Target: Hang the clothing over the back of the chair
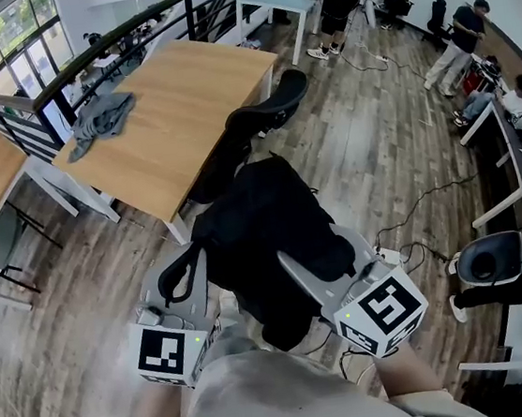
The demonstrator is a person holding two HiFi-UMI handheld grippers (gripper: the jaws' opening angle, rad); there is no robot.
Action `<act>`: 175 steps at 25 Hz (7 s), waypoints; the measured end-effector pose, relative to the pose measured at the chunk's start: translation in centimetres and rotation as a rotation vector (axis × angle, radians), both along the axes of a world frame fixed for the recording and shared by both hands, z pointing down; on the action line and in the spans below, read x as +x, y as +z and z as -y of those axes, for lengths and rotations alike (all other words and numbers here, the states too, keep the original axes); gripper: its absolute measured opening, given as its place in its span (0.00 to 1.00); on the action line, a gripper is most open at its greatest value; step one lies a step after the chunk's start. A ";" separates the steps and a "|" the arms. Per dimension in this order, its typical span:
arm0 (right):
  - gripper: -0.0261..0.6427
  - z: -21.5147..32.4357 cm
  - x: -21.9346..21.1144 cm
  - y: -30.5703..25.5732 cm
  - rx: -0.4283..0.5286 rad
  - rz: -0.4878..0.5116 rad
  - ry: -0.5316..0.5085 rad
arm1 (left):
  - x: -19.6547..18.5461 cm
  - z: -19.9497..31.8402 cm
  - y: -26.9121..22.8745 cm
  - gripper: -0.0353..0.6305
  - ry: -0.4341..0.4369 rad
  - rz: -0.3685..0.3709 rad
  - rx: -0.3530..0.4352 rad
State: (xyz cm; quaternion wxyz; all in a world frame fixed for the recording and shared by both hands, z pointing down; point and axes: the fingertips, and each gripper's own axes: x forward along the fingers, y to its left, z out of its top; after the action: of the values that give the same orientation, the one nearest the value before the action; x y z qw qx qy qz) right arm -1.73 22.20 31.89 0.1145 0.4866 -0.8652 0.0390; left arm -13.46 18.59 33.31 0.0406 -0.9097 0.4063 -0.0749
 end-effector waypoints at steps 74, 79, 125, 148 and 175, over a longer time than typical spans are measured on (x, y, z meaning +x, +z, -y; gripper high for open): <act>0.29 44.5 3.8 -8.2 0.095 0.128 -0.067 | 4.4 39.0 -2.9 0.05 -0.008 -0.048 -0.010; 0.29 47.0 8.1 -10.8 0.145 0.133 -0.010 | 6.0 40.2 -3.1 0.05 0.010 -0.054 0.007; 0.41 75.6 36.2 7.5 -0.131 -0.124 0.380 | 25.9 55.4 7.2 0.05 0.167 -0.001 -0.177; 0.86 73.1 38.8 6.5 -0.154 -0.126 0.471 | 25.8 55.1 10.0 0.05 0.203 0.050 -0.214; 0.75 70.6 39.3 16.5 -0.409 -0.230 0.436 | 25.4 53.3 10.1 0.05 0.208 0.064 -0.226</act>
State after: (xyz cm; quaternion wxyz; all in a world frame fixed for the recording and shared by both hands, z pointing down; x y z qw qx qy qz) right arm 37.57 -48.36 48.39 0.2960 0.6286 -0.6963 0.1802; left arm 11.92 -34.74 43.42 -0.0413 -0.9428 0.2975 -0.1446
